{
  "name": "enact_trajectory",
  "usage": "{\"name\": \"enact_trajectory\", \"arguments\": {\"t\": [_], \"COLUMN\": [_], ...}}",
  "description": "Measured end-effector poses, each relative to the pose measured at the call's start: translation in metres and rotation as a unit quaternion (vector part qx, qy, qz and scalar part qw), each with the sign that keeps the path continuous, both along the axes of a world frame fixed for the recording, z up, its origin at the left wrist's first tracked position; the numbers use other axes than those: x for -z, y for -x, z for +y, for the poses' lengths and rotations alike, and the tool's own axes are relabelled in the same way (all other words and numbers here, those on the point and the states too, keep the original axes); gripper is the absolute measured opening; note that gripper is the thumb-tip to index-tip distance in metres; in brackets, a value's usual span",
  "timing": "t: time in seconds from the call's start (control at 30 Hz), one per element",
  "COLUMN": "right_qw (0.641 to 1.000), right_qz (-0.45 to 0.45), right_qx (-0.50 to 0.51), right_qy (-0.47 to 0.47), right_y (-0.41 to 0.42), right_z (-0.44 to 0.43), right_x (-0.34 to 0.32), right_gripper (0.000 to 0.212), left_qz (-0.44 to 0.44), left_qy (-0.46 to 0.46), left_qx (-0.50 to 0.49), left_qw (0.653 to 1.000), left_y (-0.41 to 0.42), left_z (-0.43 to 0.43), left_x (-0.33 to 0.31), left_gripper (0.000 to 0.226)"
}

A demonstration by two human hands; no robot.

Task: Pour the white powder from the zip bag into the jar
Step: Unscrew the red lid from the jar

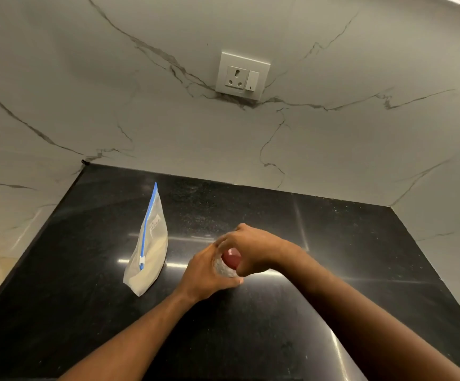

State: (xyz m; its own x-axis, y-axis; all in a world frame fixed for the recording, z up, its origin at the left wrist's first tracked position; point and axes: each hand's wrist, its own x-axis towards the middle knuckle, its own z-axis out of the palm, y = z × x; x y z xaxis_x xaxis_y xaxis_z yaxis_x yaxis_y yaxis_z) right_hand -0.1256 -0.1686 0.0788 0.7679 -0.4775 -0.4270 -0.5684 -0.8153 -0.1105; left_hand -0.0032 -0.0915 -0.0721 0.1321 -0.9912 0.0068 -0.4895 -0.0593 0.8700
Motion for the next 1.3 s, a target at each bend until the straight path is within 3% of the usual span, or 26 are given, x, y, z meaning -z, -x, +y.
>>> {"name": "enact_trajectory", "arguments": {"t": [0.07, 0.1, 0.2, 0.27, 0.37, 0.5, 0.63, 0.7, 0.77, 0.83, 0.93, 1.03, 1.13, 1.17, 1.23, 1.3], "right_qw": [0.997, 0.995, 0.983, 0.975, 0.988, 0.996, 0.995, 0.997, 0.989, 0.982, 0.994, 0.997, 0.991, 0.988, 0.996, 0.991], "right_qz": [-0.067, -0.087, 0.015, 0.064, 0.026, 0.067, -0.046, -0.059, 0.019, 0.058, 0.048, 0.069, -0.011, -0.047, -0.066, 0.009], "right_qx": [0.017, 0.041, 0.082, 0.098, 0.114, -0.003, 0.007, 0.041, 0.074, 0.086, 0.051, -0.03, 0.001, 0.027, 0.054, 0.072], "right_qy": [-0.019, 0.011, 0.165, 0.189, 0.099, 0.05, -0.093, -0.009, 0.128, 0.157, 0.086, 0.023, -0.131, -0.144, -0.038, 0.109], "right_y": [-0.001, -0.002, 0.0, 0.002, 0.003, 0.002, 0.004, 0.002, 0.002, 0.001, -0.002, -0.007, -0.006, -0.006, -0.007, -0.005], "right_z": [-0.001, -0.002, -0.001, 0.0, -0.003, -0.008, -0.013, -0.011, -0.007, -0.003, -0.002, -0.005, -0.012, -0.011, -0.007, -0.003], "right_x": [-0.007, -0.009, -0.002, 0.011, 0.011, 0.0, -0.009, -0.009, -0.002, 0.008, 0.003, -0.009, -0.021, -0.023, -0.019, -0.006], "right_gripper": [0.043, 0.046, 0.076, 0.083, 0.07, 0.076, 0.037, 0.049, 0.074, 0.075, 0.056, 0.064, 0.032, 0.025, 0.038, 0.062], "left_qz": [0.002, 0.003, -0.009, -0.016, -0.007, -0.001, 0.007, 0.008, 0.002, -0.001, -0.009, -0.018, -0.013, -0.011, -0.011, -0.008], "left_qy": [-0.004, -0.002, 0.012, 0.026, 0.022, 0.014, 0.011, 0.014, 0.018, 0.016, 0.007, 0.009, 0.009, 0.012, 0.015, 0.015], "left_qx": [0.006, 0.006, 0.005, 0.005, 0.006, 0.002, 0.01, 0.006, 0.003, 0.004, 0.001, 0.002, 0.009, 0.008, 0.004, 0.0], "left_qw": [1.0, 1.0, 1.0, 1.0, 1.0, 1.0, 1.0, 1.0, 1.0, 1.0, 1.0, 1.0, 1.0, 1.0, 1.0, 1.0], "left_y": [0.0, -0.001, -0.002, -0.003, -0.002, -0.001, -0.003, -0.002, -0.002, -0.002, -0.001, -0.002, -0.003, -0.003, -0.002, -0.001], "left_z": [-0.002, -0.002, -0.003, -0.003, -0.002, -0.001, -0.002, -0.002, -0.004, -0.004, -0.003, -0.002, -0.002, -0.003, -0.003, -0.003], "left_x": [0.003, 0.003, -0.001, -0.002, 0.0, 0.003, 0.001, 0.001, 0.003, 0.005, 0.004, 0.002, 0.003, 0.004, 0.004, 0.003], "left_gripper": [0.084, 0.08, 0.076, 0.083, 0.092, 0.097, 0.086, 0.085, 0.09, 0.097, 0.096, 0.089, 0.083, 0.084, 0.082, 0.086]}}
